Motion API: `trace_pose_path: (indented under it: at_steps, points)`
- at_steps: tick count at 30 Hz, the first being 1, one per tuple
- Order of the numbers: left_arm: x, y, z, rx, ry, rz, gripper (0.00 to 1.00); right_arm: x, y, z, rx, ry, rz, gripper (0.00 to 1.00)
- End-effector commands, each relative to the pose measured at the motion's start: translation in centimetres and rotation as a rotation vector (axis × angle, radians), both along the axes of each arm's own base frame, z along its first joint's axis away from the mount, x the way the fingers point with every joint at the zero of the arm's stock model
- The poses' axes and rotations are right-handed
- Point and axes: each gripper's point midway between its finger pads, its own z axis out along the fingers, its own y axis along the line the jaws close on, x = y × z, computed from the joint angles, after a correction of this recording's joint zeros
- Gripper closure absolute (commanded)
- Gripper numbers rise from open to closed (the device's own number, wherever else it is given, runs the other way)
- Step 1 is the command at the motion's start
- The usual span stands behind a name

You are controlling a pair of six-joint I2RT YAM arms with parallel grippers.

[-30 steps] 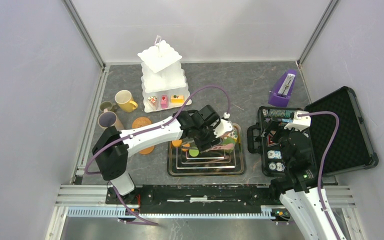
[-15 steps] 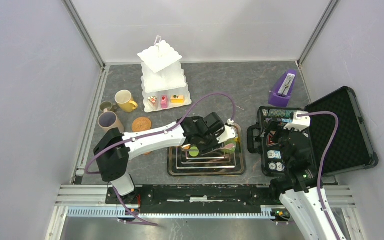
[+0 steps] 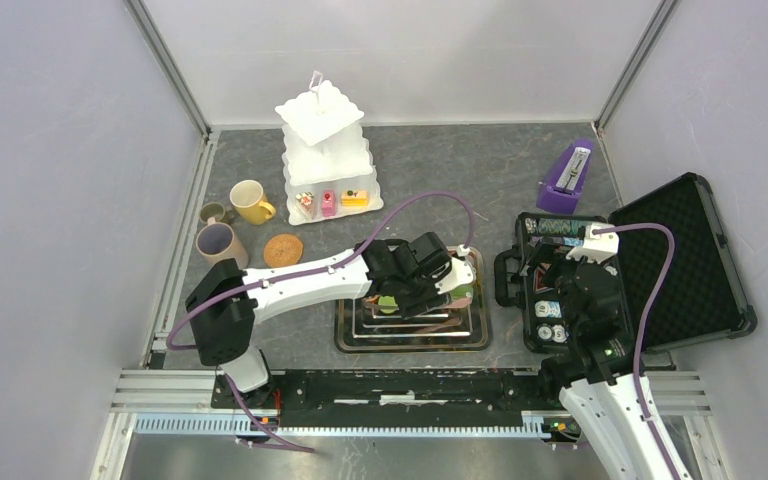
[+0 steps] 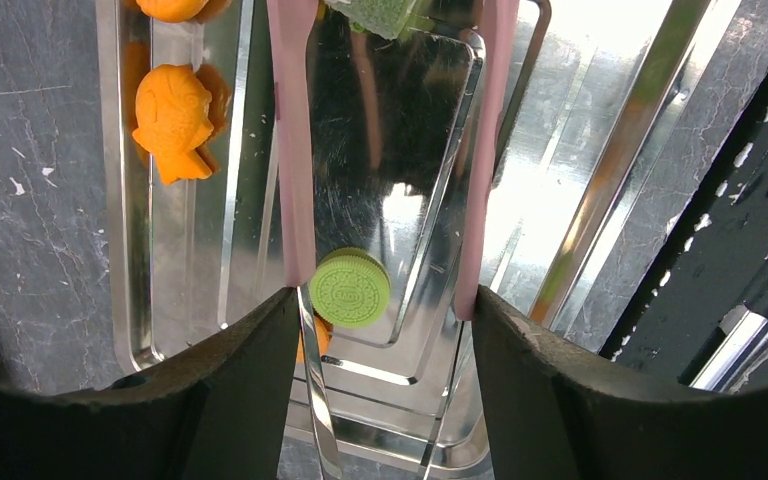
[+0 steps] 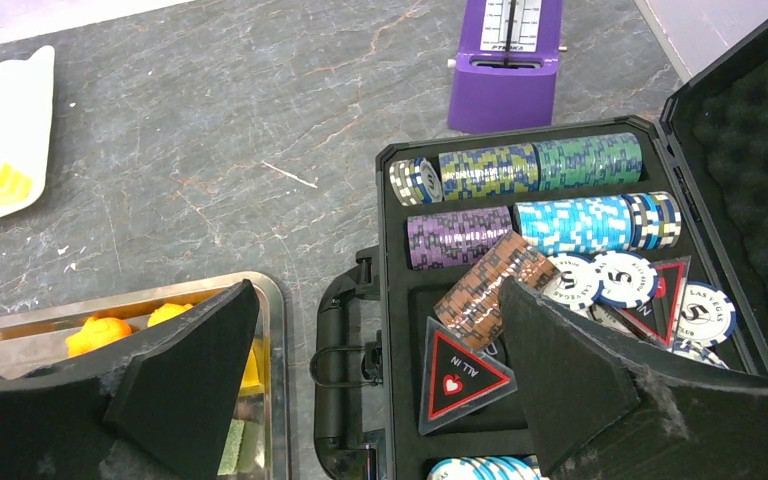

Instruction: Serve the afternoon tea

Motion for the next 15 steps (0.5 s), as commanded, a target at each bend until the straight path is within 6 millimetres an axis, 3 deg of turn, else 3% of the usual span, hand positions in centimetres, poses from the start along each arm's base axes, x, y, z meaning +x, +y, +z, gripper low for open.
trace_pose_path:
  at_steps: [1, 8, 15]
  points:
    - [-0.39, -1.06, 0.89, -0.038, 0.006, 0.0, 0.33, 0.08, 0.19, 0.39, 0.018, -0.021, 0.005, 0.02]
    - [-0.58, -1.03, 0.15, 0.01, -0.023, -0.011, 0.37, -0.13, 0.0, 0.4, 0.018, -0.022, -0.003, 0.02]
    - [-0.9, -0.91, 0.81, 0.007, -0.058, 0.009, 0.39, -0.05, 0.12, 0.31, 0.023, -0.023, 0.001, 0.02]
